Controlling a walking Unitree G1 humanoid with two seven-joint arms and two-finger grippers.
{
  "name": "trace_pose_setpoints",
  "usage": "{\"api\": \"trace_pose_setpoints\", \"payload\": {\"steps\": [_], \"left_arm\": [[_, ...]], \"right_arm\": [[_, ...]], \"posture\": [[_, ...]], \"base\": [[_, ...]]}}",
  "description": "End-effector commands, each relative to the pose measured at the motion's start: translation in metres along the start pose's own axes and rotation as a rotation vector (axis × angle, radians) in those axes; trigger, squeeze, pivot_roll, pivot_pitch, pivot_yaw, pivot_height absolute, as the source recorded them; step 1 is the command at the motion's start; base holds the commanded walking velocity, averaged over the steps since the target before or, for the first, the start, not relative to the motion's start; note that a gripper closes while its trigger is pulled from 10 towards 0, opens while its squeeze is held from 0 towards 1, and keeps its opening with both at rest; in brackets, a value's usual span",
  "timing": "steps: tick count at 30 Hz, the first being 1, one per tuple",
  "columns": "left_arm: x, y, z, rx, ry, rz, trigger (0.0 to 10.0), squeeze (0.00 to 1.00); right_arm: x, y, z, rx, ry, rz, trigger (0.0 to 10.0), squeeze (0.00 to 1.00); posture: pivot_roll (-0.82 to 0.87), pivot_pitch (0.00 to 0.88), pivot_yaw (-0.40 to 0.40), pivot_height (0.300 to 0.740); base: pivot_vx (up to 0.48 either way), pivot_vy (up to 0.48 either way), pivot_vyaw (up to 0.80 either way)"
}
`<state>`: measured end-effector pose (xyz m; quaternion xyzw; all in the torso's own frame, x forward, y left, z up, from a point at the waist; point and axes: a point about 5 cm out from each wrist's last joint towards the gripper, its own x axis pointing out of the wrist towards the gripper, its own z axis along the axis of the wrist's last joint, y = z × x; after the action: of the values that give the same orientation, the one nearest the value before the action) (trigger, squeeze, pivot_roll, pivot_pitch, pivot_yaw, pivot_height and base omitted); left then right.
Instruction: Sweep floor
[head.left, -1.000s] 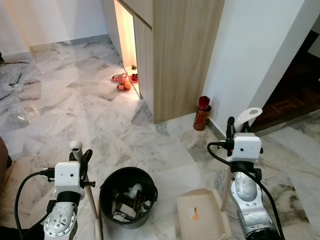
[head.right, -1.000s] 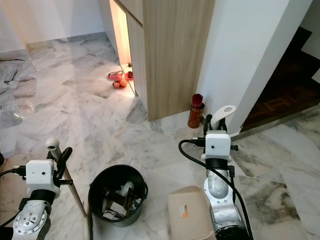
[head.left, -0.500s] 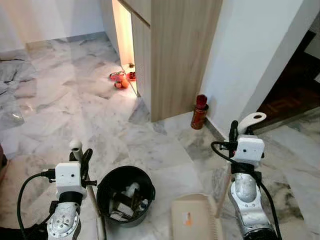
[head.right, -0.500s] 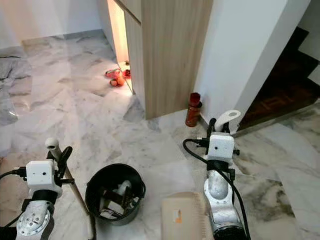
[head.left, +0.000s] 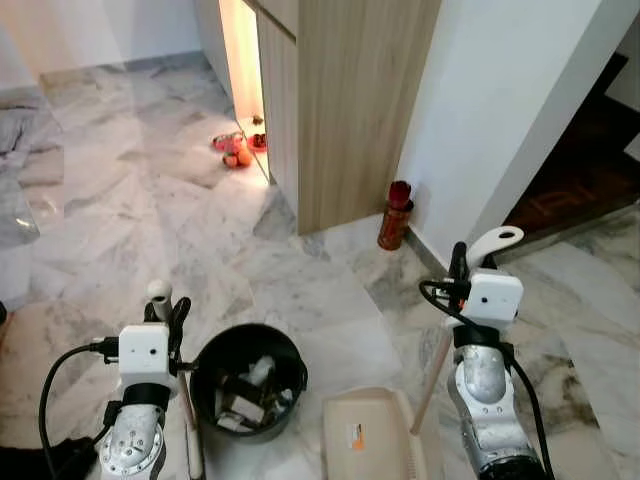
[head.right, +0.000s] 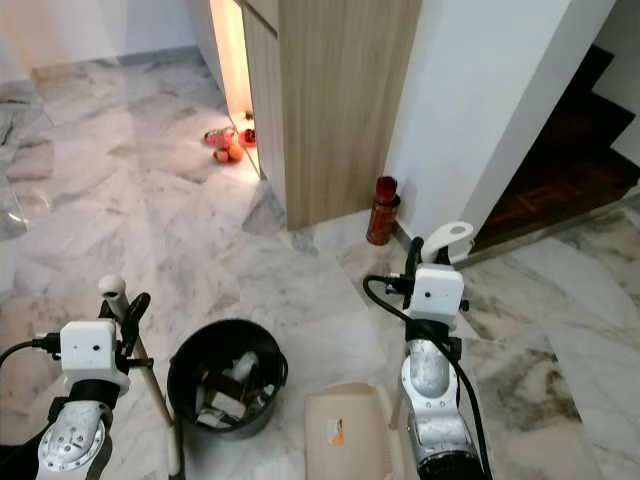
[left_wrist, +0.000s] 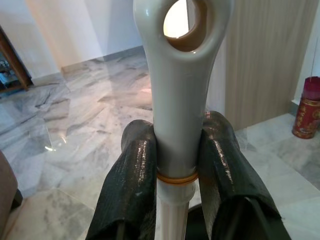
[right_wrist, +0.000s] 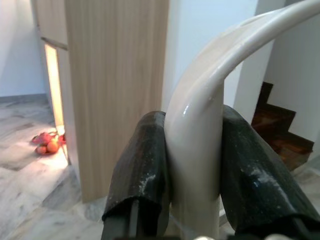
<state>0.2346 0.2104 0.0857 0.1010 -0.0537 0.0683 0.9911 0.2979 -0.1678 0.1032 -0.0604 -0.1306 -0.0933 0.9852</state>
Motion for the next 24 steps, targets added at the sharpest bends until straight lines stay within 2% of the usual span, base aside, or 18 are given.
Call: {"api": "trace_pose_setpoints", "payload": {"steps": [1,24], "left_arm": [[0.0011,0.0009,0.0098,0.009,-0.054,-0.001,10.0,0.0],[0.0016,-0.0015,0.0101,0.006,-0.057,0.013,10.0,0.0]], "right_arm": [[0.0039,0.0016,0.0076,0.016,-0.029,0.001,10.0,0.0],[0.0063,0.0047,0.0069,0.025,-0.021,0.033,10.0,0.0]], "posture": [[0.04,0.106,-0.039,0.74],[0.05,0.104,-0.052,0.74]], "base": [[-0.27,0.0,0.0],[-0.294,0.0,0.0]]}}
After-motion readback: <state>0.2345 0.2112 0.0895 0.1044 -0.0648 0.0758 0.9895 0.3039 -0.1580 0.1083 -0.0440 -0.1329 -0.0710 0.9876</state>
